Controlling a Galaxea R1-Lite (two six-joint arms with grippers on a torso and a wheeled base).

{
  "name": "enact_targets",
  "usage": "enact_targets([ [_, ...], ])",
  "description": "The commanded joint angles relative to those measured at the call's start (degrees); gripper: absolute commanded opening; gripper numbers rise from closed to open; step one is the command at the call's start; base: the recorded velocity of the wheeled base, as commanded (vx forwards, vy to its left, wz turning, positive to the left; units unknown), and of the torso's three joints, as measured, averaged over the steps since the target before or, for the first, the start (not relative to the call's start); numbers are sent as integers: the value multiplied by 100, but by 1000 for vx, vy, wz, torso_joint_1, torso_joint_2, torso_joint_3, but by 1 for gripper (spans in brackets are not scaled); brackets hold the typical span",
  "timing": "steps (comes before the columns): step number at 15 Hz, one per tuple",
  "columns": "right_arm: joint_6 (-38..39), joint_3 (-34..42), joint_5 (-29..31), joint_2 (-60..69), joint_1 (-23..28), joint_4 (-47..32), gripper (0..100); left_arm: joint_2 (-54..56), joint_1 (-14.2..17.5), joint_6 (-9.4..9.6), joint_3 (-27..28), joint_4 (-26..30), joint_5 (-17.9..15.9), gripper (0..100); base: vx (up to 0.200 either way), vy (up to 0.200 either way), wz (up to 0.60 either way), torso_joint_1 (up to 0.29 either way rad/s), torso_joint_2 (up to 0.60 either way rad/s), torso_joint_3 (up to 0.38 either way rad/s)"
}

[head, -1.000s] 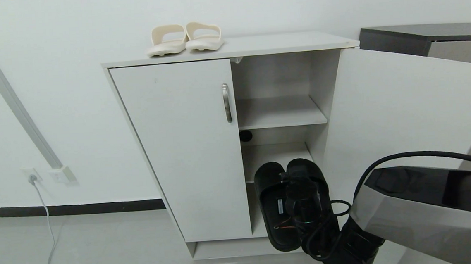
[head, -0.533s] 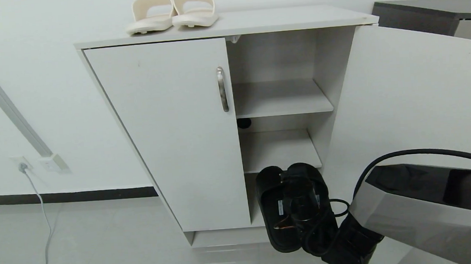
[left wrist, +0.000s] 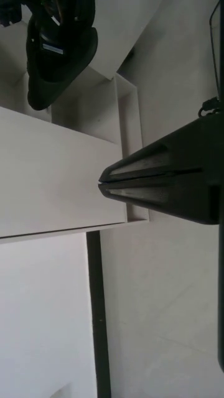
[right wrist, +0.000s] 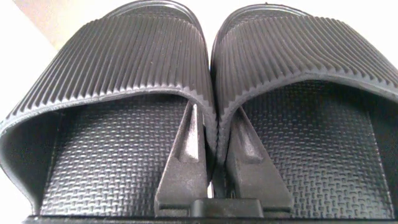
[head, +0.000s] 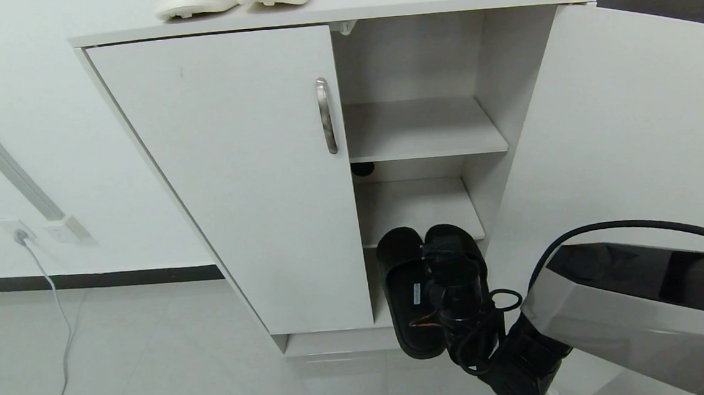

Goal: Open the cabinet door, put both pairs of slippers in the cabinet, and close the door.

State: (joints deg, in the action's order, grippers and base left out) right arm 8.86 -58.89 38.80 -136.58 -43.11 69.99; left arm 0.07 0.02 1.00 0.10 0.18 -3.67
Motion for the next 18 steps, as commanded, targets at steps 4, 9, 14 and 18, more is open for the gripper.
enact_targets([
  [4,-113,80,5,-114,57,173,0,-7,-2,-3,-1,-1,15,0,0,0,0,0,0,0],
  [9,-113,106,5,-176,83,173,0,-7,-2,-3,-1,-1,24,0,0,0,0,0,0,0],
  [14,-113,97,5,-167,101,173,0,-7,-2,-3,-1,-1,7,0,160,0,0,-2,1,5],
  [18,-113,106,5,-167,101,182,0,-7,6,-12,-1,-1,7,0,200,0,0,5,1,2],
])
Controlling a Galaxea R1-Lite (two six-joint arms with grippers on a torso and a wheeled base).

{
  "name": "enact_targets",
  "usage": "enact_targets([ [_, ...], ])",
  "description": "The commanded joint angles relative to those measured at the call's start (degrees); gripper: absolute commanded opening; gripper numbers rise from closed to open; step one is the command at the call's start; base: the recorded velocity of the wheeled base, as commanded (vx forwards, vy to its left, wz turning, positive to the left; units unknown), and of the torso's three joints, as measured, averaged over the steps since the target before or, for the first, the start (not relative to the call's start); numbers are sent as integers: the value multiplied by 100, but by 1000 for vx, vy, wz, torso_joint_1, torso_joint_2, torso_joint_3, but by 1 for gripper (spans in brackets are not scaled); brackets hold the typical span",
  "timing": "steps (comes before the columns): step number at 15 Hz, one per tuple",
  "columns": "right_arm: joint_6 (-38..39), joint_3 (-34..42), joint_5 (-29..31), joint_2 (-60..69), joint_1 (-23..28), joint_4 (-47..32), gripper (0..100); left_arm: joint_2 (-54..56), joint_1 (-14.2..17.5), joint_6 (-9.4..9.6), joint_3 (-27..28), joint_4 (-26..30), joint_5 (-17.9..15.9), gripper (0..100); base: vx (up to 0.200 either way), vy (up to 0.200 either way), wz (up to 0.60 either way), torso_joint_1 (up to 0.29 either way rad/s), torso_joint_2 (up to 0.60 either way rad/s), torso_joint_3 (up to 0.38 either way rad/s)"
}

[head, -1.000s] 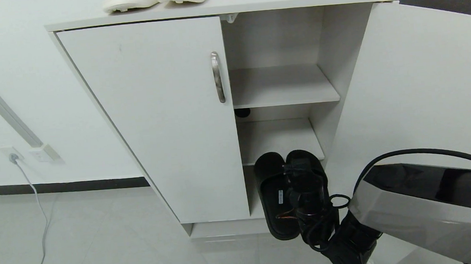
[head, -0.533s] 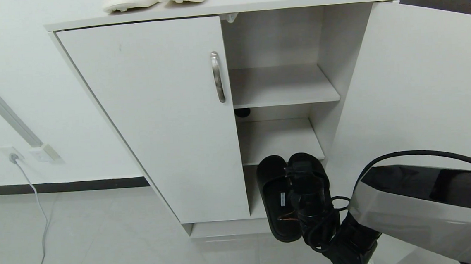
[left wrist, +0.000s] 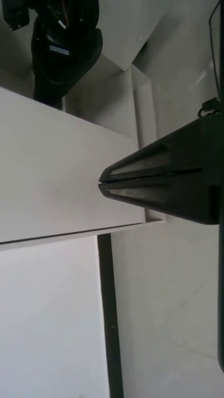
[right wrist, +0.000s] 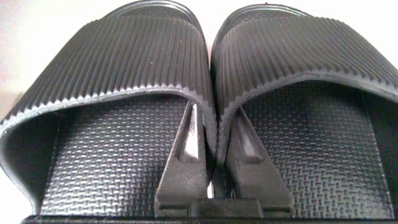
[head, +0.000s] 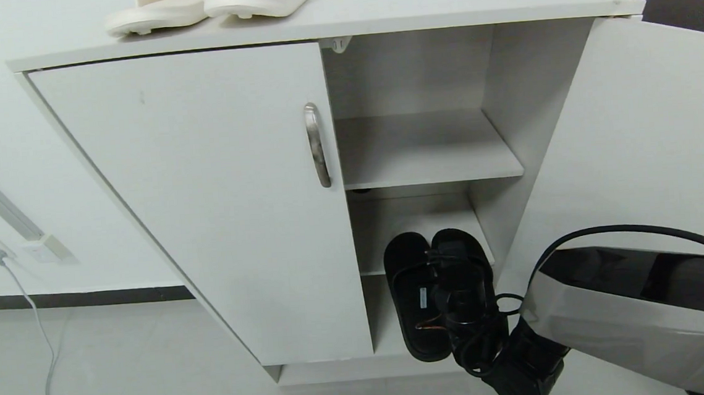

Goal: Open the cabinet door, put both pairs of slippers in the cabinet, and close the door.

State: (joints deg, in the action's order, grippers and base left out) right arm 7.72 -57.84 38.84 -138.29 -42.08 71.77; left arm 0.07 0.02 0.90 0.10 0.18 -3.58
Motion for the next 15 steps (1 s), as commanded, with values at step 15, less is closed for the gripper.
enact_targets([
  [15,-42,-2205,-78,-699,455,-1411,0,-7,-2,-2,-1,-1,7,0,13,0,0,0,0,0],
])
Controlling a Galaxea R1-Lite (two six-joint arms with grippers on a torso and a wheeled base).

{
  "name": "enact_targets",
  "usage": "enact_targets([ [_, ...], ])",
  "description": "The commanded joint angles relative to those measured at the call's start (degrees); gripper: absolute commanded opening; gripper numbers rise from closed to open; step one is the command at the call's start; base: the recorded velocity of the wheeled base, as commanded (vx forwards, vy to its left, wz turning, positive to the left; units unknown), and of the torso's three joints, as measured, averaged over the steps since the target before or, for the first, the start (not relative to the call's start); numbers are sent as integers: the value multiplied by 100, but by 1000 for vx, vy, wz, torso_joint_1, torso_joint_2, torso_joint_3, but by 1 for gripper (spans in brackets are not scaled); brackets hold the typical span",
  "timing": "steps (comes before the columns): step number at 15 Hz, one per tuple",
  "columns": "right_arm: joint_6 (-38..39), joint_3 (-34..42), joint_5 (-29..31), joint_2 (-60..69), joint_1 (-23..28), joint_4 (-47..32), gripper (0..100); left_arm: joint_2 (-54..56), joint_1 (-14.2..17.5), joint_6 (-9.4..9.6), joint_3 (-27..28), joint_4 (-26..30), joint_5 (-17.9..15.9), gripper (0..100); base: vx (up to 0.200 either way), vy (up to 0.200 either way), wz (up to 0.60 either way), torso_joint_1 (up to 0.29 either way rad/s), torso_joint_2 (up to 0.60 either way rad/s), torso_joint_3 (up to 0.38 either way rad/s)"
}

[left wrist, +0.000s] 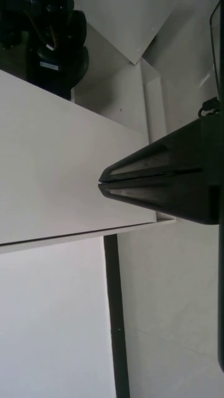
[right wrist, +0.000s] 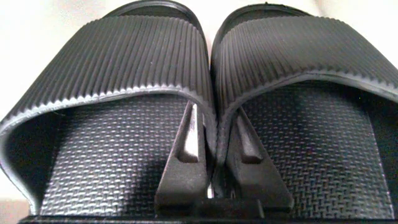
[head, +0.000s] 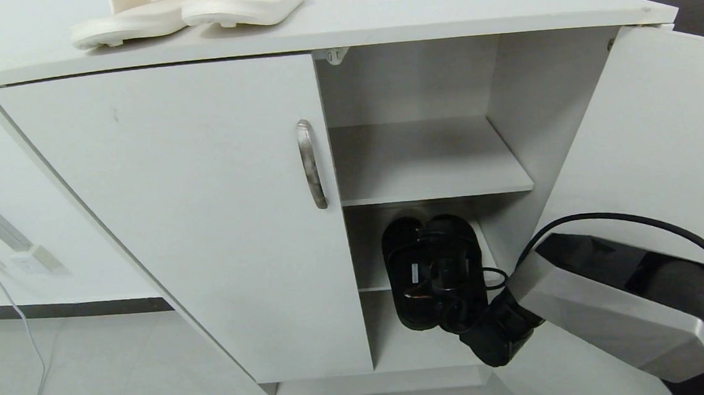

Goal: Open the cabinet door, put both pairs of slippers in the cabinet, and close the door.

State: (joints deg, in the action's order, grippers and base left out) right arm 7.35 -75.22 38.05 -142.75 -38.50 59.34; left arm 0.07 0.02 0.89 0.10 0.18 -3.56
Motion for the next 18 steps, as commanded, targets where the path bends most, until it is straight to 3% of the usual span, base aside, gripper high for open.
enact_targets([
  [1,-6,-599,-17,-280,114,-274,0,-7,-2,-1,-1,-1,4,0,0,0,0,0,0,0],
  [11,12,-2199,-192,-763,352,-1303,0,-7,6,-1,-1,-1,4,0,0,0,0,0,0,0],
  [18,3,-2331,-184,-877,378,-1364,0,-7,6,-1,-1,-1,4,0,0,0,0,0,0,0],
])
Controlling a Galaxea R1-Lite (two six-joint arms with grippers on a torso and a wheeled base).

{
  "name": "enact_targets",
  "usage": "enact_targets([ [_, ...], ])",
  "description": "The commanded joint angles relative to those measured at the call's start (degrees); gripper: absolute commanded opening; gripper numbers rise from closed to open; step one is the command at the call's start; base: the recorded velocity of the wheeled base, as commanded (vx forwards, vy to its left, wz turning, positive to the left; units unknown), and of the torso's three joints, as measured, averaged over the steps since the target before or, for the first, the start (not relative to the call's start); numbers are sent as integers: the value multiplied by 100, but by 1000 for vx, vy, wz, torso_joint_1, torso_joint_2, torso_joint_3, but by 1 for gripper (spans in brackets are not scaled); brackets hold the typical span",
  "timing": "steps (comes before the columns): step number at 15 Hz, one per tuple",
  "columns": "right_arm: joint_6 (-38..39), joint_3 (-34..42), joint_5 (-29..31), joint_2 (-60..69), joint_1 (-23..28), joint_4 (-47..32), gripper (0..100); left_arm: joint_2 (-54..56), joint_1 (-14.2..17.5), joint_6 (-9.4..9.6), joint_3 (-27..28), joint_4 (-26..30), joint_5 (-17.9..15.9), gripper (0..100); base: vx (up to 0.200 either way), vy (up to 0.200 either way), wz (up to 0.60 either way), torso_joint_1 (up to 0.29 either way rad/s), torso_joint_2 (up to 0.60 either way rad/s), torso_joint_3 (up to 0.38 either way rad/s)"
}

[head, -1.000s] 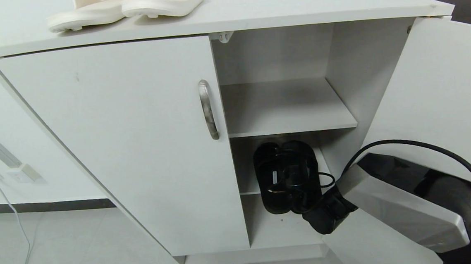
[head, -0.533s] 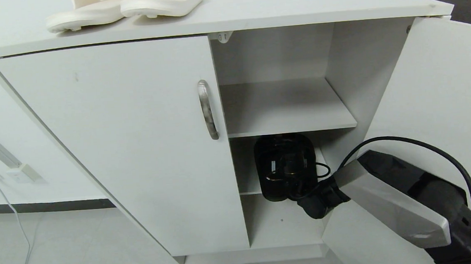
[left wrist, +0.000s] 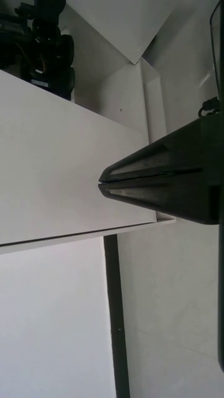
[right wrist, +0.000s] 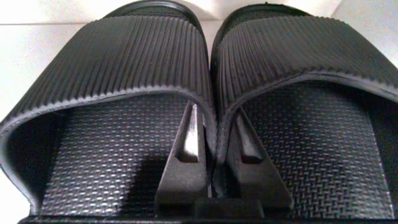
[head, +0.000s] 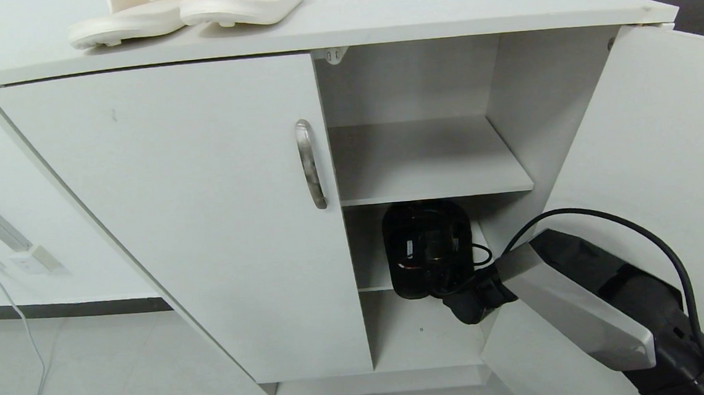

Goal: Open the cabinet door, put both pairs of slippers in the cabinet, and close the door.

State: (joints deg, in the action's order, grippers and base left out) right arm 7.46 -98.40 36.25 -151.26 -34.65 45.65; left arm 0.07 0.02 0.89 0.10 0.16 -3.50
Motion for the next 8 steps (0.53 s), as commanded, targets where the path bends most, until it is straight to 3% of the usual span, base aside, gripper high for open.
enact_targets([
  [1,1,-12,-4,-26,-7,5,0,-7,6,-1,-1,2,-2,0,0,0,0,0,0,0],
  [2,1,-12,-13,-35,-7,5,0,-7,6,-1,-1,2,-2,0,0,0,0,0,0,0],
  [3,1,-12,-4,-35,-7,5,100,-7,6,-1,-1,2,-2,0,0,0,0,0,0,0],
  [6,1,49,4,-35,-7,5,100,-7,-2,-1,-1,2,-2,0,0,0,0,0,0,0],
  [8,1,497,31,229,-60,58,100,-7,6,8,-1,2,-2,0,0,0,0,0,0,0],
])
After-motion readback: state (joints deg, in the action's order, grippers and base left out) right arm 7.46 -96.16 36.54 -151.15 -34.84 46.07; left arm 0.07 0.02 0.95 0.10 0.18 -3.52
